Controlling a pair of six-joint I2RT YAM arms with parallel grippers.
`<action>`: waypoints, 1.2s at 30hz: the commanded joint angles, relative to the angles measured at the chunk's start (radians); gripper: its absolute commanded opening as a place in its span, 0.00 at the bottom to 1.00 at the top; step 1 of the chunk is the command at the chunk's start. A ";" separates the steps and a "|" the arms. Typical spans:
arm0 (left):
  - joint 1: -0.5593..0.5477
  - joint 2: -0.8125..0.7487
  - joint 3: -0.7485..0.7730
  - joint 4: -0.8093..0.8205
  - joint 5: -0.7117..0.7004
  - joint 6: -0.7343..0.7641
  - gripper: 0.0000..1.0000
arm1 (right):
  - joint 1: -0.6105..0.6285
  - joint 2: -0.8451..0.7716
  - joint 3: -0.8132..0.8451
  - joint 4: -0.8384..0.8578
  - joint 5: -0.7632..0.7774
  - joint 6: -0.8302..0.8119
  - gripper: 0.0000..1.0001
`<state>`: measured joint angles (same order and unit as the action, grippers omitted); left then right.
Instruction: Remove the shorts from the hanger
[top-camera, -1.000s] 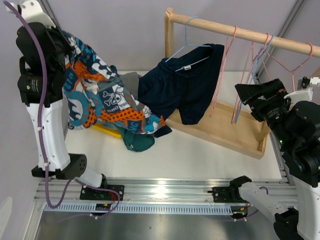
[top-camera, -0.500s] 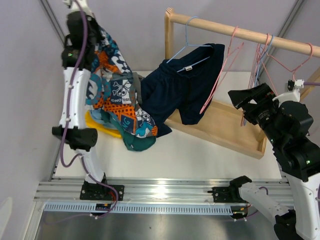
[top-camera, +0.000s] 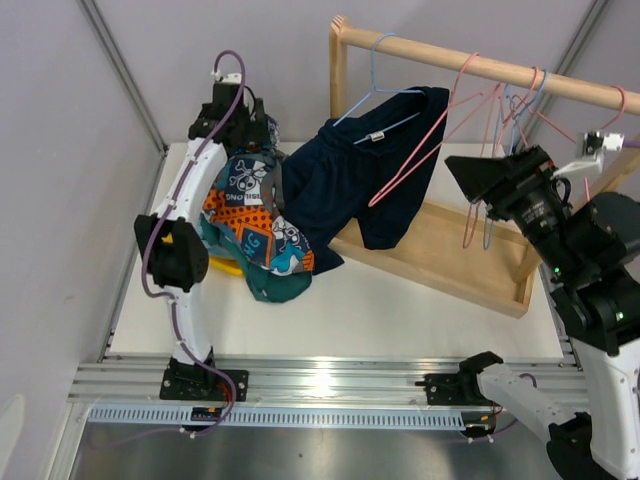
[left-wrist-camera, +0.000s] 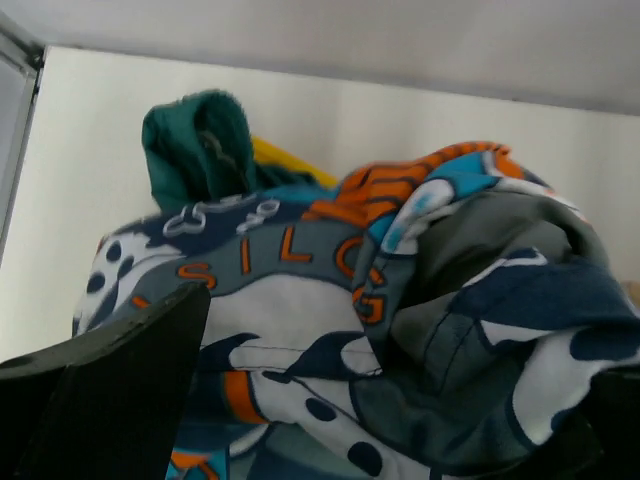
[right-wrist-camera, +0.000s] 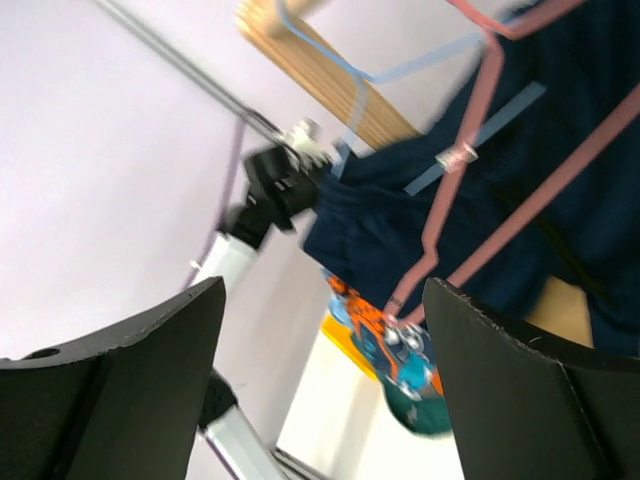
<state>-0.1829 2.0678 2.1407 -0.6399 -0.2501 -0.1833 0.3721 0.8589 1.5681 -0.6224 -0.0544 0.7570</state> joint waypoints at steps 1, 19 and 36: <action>-0.009 -0.273 -0.185 0.086 -0.009 -0.042 0.99 | 0.011 0.124 0.104 0.147 -0.116 -0.013 0.86; -0.128 -1.365 -1.204 0.160 0.120 -0.048 0.99 | 0.287 0.538 0.303 0.263 0.243 -0.085 0.66; -0.132 -1.468 -1.314 0.157 0.175 -0.042 0.99 | 0.301 0.750 0.351 0.395 0.383 -0.070 0.49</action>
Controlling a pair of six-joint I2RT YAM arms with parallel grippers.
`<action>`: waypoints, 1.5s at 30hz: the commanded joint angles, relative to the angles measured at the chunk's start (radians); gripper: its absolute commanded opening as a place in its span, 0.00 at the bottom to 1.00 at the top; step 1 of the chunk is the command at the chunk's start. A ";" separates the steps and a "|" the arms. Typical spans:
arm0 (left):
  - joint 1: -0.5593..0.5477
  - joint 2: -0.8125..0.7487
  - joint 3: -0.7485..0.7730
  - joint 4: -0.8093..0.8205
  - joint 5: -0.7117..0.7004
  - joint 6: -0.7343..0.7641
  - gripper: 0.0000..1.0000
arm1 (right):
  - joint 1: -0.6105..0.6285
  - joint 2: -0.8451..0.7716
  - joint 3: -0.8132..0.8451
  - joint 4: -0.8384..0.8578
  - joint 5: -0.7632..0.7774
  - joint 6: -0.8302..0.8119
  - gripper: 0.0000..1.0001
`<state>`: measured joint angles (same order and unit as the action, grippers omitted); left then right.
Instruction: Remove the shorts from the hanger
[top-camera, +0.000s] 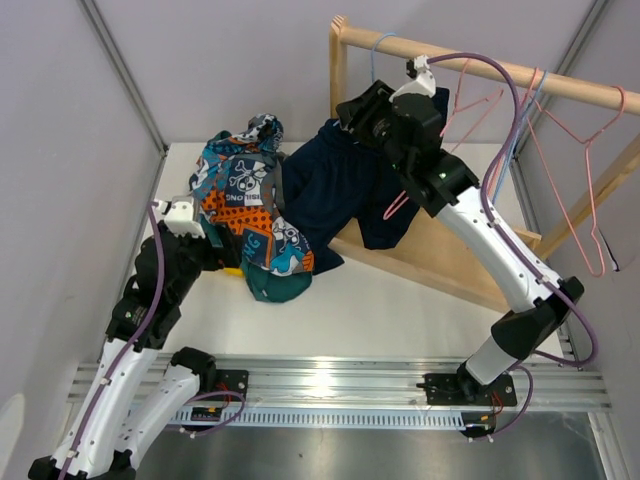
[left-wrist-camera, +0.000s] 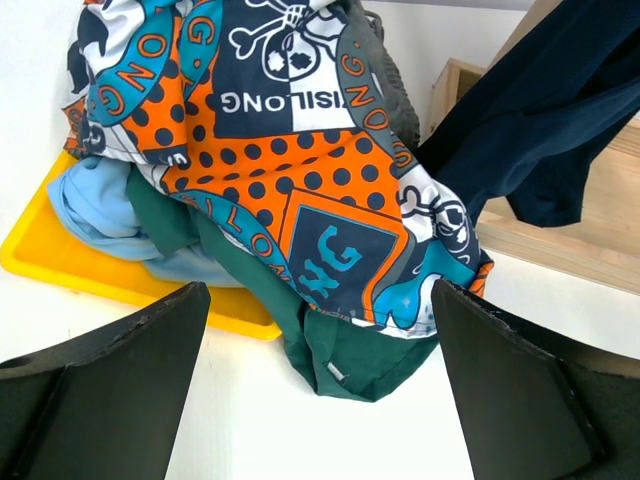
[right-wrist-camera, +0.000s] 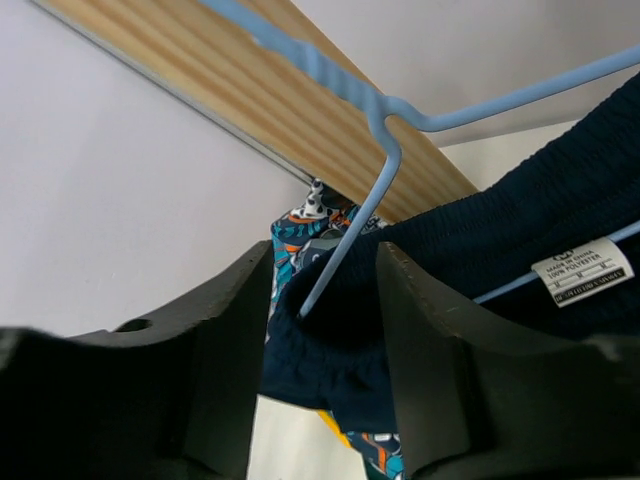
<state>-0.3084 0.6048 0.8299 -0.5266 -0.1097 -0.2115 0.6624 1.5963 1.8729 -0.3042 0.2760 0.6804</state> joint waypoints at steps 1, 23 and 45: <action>-0.006 -0.004 -0.005 0.043 0.038 -0.012 0.99 | 0.014 0.016 0.046 0.091 0.061 0.010 0.46; -0.095 -0.010 0.044 0.204 0.289 -0.052 0.99 | 0.134 -0.346 -0.132 0.048 0.230 0.068 0.00; -0.561 0.297 0.152 0.617 0.386 -0.015 0.99 | 0.160 -0.438 -0.192 -0.003 0.140 0.179 0.00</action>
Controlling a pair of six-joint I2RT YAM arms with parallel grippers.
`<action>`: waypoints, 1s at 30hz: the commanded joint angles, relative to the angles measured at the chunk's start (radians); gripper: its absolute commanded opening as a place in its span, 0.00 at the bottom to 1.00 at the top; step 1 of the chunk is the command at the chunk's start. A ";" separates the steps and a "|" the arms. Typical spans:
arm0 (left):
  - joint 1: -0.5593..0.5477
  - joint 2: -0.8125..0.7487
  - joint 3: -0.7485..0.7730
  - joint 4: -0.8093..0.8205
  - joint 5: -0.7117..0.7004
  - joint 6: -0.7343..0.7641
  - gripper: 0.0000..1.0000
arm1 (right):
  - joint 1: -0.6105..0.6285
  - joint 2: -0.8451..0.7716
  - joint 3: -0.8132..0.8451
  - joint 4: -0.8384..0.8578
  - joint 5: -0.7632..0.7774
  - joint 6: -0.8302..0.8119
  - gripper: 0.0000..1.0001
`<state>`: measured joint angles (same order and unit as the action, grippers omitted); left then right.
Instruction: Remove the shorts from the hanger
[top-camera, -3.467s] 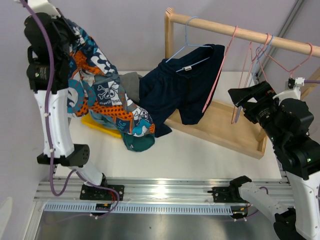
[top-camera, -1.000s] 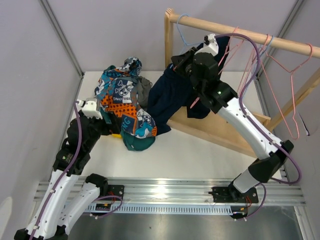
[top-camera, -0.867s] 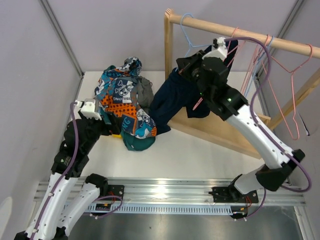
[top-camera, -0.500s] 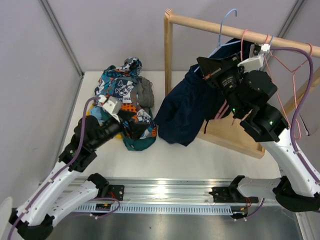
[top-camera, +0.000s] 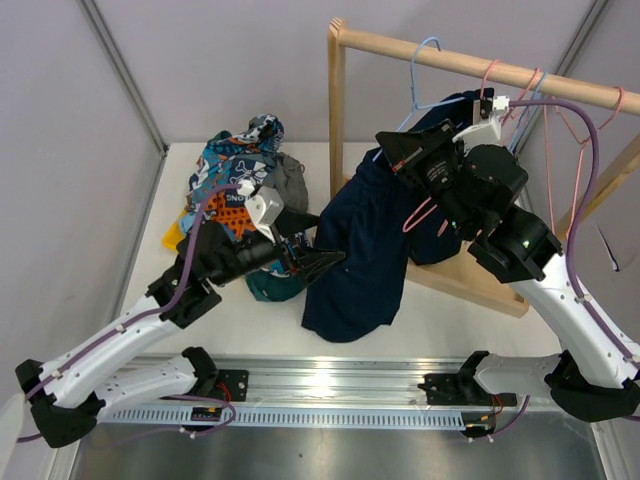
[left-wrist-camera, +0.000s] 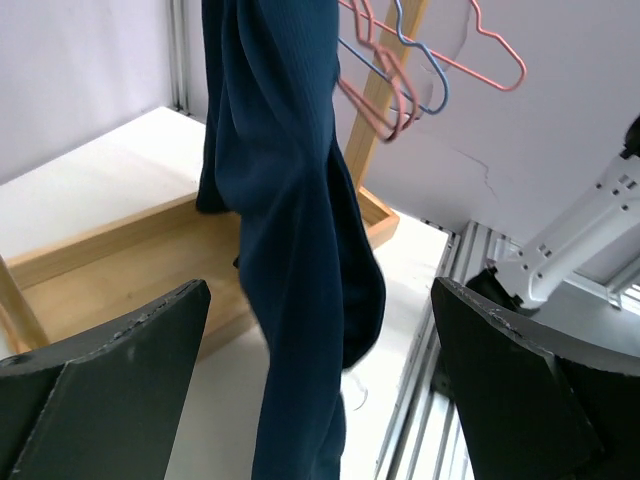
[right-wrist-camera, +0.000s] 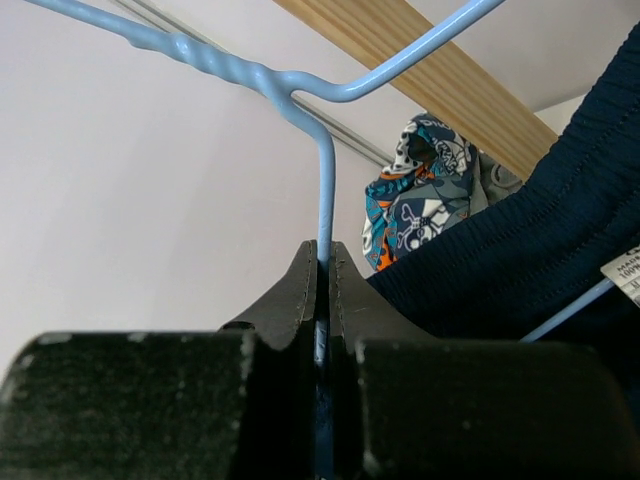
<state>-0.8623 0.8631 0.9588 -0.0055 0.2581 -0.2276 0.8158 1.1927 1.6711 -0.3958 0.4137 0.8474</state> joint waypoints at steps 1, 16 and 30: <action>-0.007 0.048 0.014 0.126 0.021 -0.003 0.99 | 0.006 -0.039 0.004 0.091 0.002 0.013 0.00; -0.070 0.124 0.063 0.079 -0.135 -0.004 0.00 | 0.003 -0.137 -0.056 0.060 0.039 0.024 0.00; -0.225 -0.438 -0.207 -0.280 -0.402 -0.096 0.00 | -0.064 -0.162 -0.057 0.025 0.050 0.021 0.00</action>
<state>-1.0786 0.4461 0.8101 -0.2024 -0.0818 -0.2764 0.7918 1.0573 1.5986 -0.4393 0.3733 0.9173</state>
